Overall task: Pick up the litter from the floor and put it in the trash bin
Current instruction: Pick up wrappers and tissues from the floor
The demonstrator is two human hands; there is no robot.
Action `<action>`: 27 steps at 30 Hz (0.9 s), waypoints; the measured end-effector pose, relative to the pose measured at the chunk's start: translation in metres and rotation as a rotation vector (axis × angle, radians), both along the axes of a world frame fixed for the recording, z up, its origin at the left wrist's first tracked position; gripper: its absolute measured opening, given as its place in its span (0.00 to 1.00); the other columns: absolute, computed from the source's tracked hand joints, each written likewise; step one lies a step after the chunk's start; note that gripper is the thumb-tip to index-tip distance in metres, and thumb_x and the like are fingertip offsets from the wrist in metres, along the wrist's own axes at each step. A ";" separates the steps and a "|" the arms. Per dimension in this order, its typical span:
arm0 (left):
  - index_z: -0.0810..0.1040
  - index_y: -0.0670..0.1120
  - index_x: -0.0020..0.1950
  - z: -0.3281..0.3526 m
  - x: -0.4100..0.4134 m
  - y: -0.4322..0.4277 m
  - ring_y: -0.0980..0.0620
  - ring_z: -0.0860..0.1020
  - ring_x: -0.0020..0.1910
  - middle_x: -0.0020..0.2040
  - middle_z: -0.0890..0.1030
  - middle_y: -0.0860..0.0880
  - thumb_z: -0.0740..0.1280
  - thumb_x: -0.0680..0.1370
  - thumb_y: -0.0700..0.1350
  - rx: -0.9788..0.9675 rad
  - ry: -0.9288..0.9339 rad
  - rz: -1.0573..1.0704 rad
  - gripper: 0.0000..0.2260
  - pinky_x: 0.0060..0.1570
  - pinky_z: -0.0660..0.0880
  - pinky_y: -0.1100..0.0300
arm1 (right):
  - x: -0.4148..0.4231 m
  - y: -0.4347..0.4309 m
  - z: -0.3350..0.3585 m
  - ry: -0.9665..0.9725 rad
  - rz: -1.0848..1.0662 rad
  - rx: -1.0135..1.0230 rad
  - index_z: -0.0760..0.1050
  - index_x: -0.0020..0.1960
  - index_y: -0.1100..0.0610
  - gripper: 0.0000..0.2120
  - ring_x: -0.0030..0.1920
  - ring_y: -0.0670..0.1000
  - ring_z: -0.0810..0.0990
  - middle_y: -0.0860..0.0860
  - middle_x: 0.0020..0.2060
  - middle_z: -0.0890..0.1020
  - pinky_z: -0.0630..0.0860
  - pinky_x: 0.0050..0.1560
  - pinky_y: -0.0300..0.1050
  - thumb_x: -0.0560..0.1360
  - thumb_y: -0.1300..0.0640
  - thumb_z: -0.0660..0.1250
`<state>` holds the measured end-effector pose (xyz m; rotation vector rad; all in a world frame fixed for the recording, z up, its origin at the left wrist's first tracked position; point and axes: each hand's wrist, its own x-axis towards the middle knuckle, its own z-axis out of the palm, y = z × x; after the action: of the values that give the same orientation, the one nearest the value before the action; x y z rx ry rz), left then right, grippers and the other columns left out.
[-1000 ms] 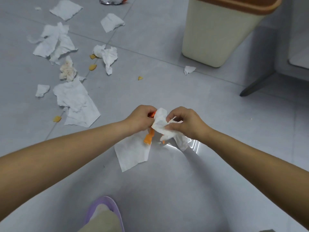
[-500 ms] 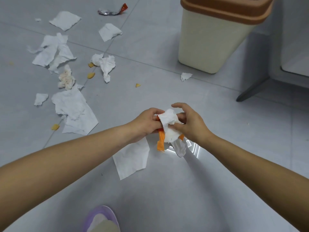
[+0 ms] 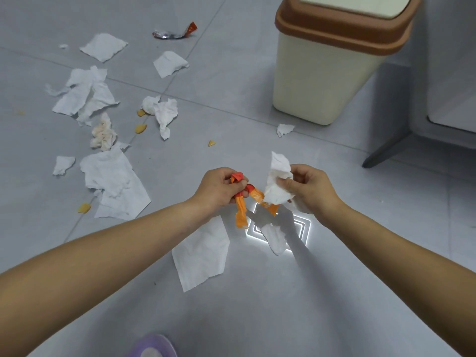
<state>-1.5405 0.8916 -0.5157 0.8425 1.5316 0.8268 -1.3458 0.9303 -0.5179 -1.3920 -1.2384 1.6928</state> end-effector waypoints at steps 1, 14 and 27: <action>0.77 0.40 0.46 0.001 0.001 0.001 0.56 0.81 0.32 0.39 0.82 0.43 0.66 0.75 0.36 0.005 0.001 0.004 0.02 0.35 0.81 0.63 | 0.002 0.005 0.004 0.001 -0.016 0.008 0.76 0.52 0.68 0.09 0.26 0.44 0.78 0.45 0.24 0.80 0.73 0.25 0.35 0.72 0.70 0.66; 0.77 0.40 0.45 0.058 0.011 0.069 0.57 0.81 0.31 0.37 0.81 0.43 0.65 0.76 0.35 0.215 -0.104 0.127 0.03 0.38 0.81 0.60 | 0.024 0.097 0.081 -0.358 -0.189 0.558 0.81 0.48 0.49 0.10 0.37 0.43 0.77 0.41 0.34 0.80 0.72 0.37 0.37 0.74 0.60 0.64; 0.78 0.37 0.45 0.040 -0.003 0.070 0.52 0.83 0.31 0.35 0.84 0.42 0.66 0.74 0.33 0.096 -0.141 0.144 0.02 0.33 0.80 0.59 | 0.024 0.231 0.155 -0.878 -0.195 0.838 0.77 0.58 0.53 0.13 0.52 0.53 0.77 0.53 0.54 0.80 0.66 0.49 0.41 0.76 0.58 0.60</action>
<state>-1.5436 0.9621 -0.4757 0.7328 1.4494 1.0497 -1.3213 1.1609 -0.3630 -1.6158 -1.8697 0.2467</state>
